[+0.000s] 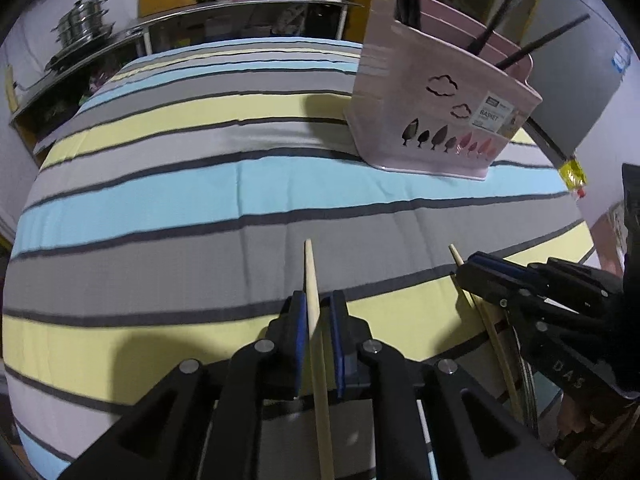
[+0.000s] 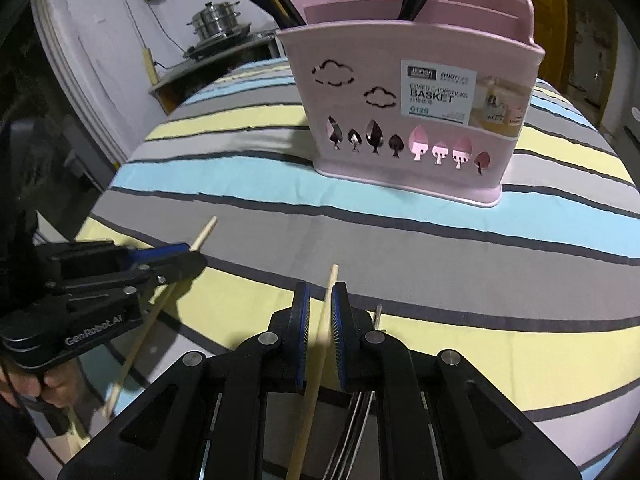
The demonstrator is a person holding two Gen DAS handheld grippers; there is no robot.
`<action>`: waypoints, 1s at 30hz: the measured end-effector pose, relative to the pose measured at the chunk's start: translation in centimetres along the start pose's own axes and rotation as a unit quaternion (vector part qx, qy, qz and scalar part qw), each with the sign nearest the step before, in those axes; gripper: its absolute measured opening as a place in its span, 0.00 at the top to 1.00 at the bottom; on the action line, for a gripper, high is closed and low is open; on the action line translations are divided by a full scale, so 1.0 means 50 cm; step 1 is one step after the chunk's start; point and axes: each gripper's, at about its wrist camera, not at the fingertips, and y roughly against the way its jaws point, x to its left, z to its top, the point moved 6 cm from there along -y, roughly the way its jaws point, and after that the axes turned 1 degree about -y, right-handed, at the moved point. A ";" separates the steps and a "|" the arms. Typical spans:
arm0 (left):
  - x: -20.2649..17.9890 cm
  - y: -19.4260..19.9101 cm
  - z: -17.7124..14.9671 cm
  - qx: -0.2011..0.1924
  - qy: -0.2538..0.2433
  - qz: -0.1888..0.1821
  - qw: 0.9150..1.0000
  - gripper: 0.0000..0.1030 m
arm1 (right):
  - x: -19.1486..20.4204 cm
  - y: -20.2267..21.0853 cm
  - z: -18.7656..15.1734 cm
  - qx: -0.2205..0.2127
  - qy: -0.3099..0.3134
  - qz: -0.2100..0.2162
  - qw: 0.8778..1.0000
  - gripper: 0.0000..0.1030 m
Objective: Organize utensils
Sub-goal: 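Lift and carry both wooden chopsticks over the pink basket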
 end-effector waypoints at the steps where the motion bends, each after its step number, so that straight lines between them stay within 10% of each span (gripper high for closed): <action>1: -0.002 -0.001 0.002 0.002 -0.006 0.002 1.000 0.87 | -0.001 -0.004 0.000 0.002 -0.002 0.000 1.000 0.89; 15: -0.001 -0.008 0.034 0.012 -0.010 -0.006 1.000 0.94 | 0.011 0.022 0.026 -0.006 0.003 0.008 1.000 0.95; 30: -0.008 0.135 0.111 -0.073 -0.007 -0.027 0.997 0.94 | 0.027 0.168 0.124 -0.105 0.004 0.030 0.994 0.95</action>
